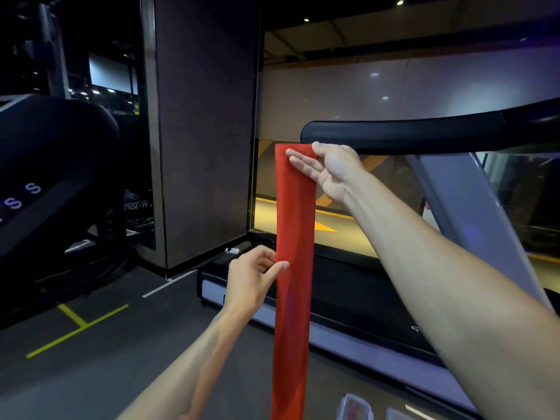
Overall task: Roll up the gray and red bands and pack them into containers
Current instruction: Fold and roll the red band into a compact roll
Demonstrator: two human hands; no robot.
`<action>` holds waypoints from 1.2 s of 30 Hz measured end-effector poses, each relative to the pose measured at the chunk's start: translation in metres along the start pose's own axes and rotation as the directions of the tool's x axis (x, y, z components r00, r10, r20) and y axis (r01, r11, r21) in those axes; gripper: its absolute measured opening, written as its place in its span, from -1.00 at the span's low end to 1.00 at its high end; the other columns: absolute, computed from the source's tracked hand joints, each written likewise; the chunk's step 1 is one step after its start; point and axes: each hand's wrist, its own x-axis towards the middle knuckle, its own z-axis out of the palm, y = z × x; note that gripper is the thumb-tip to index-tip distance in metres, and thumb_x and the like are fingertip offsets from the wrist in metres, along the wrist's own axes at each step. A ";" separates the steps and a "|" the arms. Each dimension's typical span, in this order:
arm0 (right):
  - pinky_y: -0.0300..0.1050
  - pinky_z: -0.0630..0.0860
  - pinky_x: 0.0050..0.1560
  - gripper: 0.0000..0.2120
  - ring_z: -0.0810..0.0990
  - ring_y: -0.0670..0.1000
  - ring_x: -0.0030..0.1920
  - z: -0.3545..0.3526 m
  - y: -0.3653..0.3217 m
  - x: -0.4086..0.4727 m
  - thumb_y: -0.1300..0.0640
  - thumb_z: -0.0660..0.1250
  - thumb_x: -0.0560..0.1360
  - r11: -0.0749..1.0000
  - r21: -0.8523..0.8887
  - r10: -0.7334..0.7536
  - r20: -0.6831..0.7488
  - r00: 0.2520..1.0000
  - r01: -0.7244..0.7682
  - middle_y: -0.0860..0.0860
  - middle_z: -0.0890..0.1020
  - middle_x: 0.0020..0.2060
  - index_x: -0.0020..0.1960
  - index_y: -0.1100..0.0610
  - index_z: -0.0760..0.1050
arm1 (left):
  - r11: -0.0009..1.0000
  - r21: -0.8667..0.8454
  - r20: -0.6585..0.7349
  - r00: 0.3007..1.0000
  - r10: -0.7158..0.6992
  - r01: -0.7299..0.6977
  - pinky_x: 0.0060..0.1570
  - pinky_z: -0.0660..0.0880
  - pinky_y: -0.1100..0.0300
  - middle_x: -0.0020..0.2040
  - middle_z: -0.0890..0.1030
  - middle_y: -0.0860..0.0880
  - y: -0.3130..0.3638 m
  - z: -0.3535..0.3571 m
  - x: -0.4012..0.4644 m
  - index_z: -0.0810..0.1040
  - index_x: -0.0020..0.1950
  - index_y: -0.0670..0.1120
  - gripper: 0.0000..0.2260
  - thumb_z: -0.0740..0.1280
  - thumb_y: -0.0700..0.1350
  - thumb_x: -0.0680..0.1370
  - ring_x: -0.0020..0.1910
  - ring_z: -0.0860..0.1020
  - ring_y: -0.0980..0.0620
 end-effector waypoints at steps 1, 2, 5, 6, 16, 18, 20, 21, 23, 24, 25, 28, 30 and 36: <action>-0.01 0.72 -0.22 -0.69 0.77 0.22 -0.17 0.000 0.001 -0.001 0.38 0.13 0.69 1.000 0.003 0.007 0.004 1.000 -0.007 0.38 0.50 0.27 0.42 0.34 0.28 | 1.000 -0.016 -0.006 1.000 -0.005 0.005 -0.20 0.58 0.30 -0.28 0.70 0.08 0.000 0.000 -0.002 0.64 -0.14 0.01 -0.86 0.58 -0.04 0.46 -0.28 0.66 0.16; 0.00 0.72 -0.21 -0.70 0.76 0.22 -0.17 0.001 0.002 -0.002 0.38 0.13 0.70 1.000 0.008 0.014 0.008 1.000 -0.014 0.39 0.52 0.23 0.42 0.34 0.28 | 0.999 -0.046 -0.009 1.000 -0.012 0.011 -0.18 0.59 0.28 -0.27 0.70 0.07 -0.001 -0.001 -0.004 0.63 -0.12 0.00 -0.86 0.58 -0.06 0.46 -0.26 0.67 0.14; 0.00 0.73 -0.20 -0.73 0.76 0.21 -0.19 0.002 0.003 -0.004 0.38 0.13 0.70 0.999 0.033 0.024 0.029 0.999 -0.025 0.39 0.55 0.15 0.39 0.35 0.29 | 0.988 -0.152 -0.034 0.999 -0.039 0.033 -0.12 0.62 0.20 -0.21 0.72 0.03 -0.005 -0.003 -0.010 0.58 -0.03 0.02 -0.79 0.58 -0.09 0.47 -0.19 0.70 0.08; 0.00 0.73 -0.19 -0.74 0.76 0.20 -0.19 0.002 0.003 -0.005 0.38 0.13 0.70 0.999 0.036 0.024 0.037 0.999 -0.026 0.38 0.56 0.13 0.38 0.35 0.29 | 0.985 -0.171 -0.052 0.998 -0.040 0.030 -0.11 0.63 0.20 -0.19 0.72 0.03 -0.007 -0.004 -0.012 0.56 -0.02 0.02 -0.79 0.57 -0.10 0.48 -0.16 0.70 0.09; -0.02 0.72 -0.23 -0.79 0.77 0.21 -0.18 0.008 0.007 -0.004 0.37 0.12 0.70 1.000 0.004 0.001 0.005 1.000 -0.001 0.38 0.51 0.24 0.33 0.33 0.31 | 0.978 -0.207 -0.066 0.998 -0.017 0.003 -0.18 0.51 0.10 -0.23 0.62 0.07 -0.011 0.003 -0.030 0.51 -0.17 -0.02 -0.82 0.47 -0.05 0.55 -0.25 0.57 0.06; -0.01 0.72 -0.21 -0.76 0.77 0.22 -0.16 0.009 0.008 -0.003 0.36 0.13 0.70 1.000 -0.003 0.010 0.008 1.000 -0.010 0.37 0.52 0.22 0.36 0.33 0.31 | 0.942 -0.327 0.114 0.993 -0.036 0.072 -0.20 0.43 0.05 -0.27 0.56 0.04 -0.007 0.009 -0.030 0.44 -0.13 -0.03 -0.80 0.42 0.00 0.57 -0.27 0.48 0.04; -0.01 0.72 -0.20 -0.74 0.77 0.22 -0.14 0.011 0.009 -0.003 0.35 0.13 0.70 1.000 -0.013 0.019 0.013 1.000 -0.019 0.37 0.54 0.20 0.39 0.32 0.31 | 0.911 -0.383 0.212 0.974 -0.077 0.155 -0.22 0.43 0.12 -0.29 0.54 0.07 0.001 0.013 -0.026 0.41 -0.05 -0.05 -0.82 0.41 -0.06 0.60 -0.31 0.47 0.09; -0.01 0.72 -0.19 -0.74 0.77 0.22 -0.14 0.012 0.010 -0.003 0.35 0.13 0.70 1.000 -0.014 0.022 0.015 1.000 -0.022 0.37 0.54 0.20 0.38 0.32 0.31 | 0.900 -0.396 0.238 0.967 -0.093 0.184 -0.20 0.48 0.16 -0.26 0.60 0.10 0.005 0.014 -0.024 0.43 0.03 -0.05 -0.83 0.42 -0.08 0.61 -0.29 0.54 0.12; 0.01 0.73 -0.18 -0.77 0.77 0.22 -0.14 0.013 0.010 -0.003 0.35 0.13 0.70 1.000 -0.014 0.022 0.021 1.000 -0.022 0.37 0.53 0.22 0.36 0.32 0.32 | 0.904 -0.380 0.274 0.957 -0.095 0.198 -0.06 0.62 0.15 -0.05 0.72 0.08 0.011 0.016 -0.018 0.50 0.19 0.00 -0.76 0.45 -0.02 0.58 -0.08 0.68 0.12; 0.01 0.73 -0.18 -0.77 0.77 0.22 -0.13 0.013 0.009 -0.003 0.35 0.13 0.70 1.000 -0.016 0.022 0.022 1.000 -0.022 0.37 0.53 0.23 0.35 0.32 0.32 | 0.916 -0.350 0.290 0.953 -0.092 0.195 0.01 0.65 0.08 0.02 0.73 0.06 0.011 0.017 -0.016 0.55 0.22 0.04 -0.75 0.46 0.02 0.57 0.00 0.70 0.09; 0.01 0.73 -0.17 -0.78 0.77 0.22 -0.12 0.013 0.009 -0.003 0.35 0.13 0.70 1.000 -0.020 0.022 0.021 1.000 -0.022 0.37 0.54 0.22 0.35 0.31 0.33 | 0.924 -0.326 0.302 0.948 -0.100 0.201 0.06 0.66 0.00 0.03 0.73 0.05 0.013 0.018 -0.015 0.59 0.20 0.06 -0.78 0.46 0.03 0.58 0.03 0.70 0.06; 0.03 0.73 -0.14 -0.76 0.76 0.23 -0.10 0.012 0.008 -0.003 0.35 0.13 0.71 0.999 -0.023 0.025 0.024 0.999 -0.025 0.37 0.55 0.21 0.37 0.32 0.33 | 0.901 -0.343 0.315 0.936 -0.156 0.265 0.16 0.61 -0.15 0.02 0.75 0.04 0.013 0.021 -0.012 0.66 0.14 -0.02 -0.86 0.39 -0.03 0.63 0.07 0.70 0.04; 0.05 0.72 -0.11 -0.75 0.76 0.23 -0.08 0.011 0.008 -0.003 0.35 0.13 0.70 0.999 -0.022 0.029 0.031 0.999 -0.028 0.37 0.55 0.20 0.38 0.32 0.32 | 0.864 -0.402 0.338 0.926 -0.166 0.302 0.19 0.59 -0.17 0.04 0.75 -0.03 0.011 0.024 -0.011 0.67 0.15 -0.10 -0.84 0.36 -0.08 0.65 0.10 0.70 -0.04; 0.05 0.73 -0.11 -0.76 0.77 0.23 -0.09 0.009 0.009 -0.003 0.35 0.14 0.70 0.999 -0.023 0.037 0.028 0.999 -0.036 0.36 0.55 0.19 0.37 0.31 0.33 | 0.765 -0.521 0.373 0.907 -0.196 0.380 0.10 0.63 -0.11 0.06 0.73 -0.20 0.011 0.030 -0.015 0.60 0.20 -0.26 -0.81 0.31 -0.19 0.67 0.04 0.71 -0.17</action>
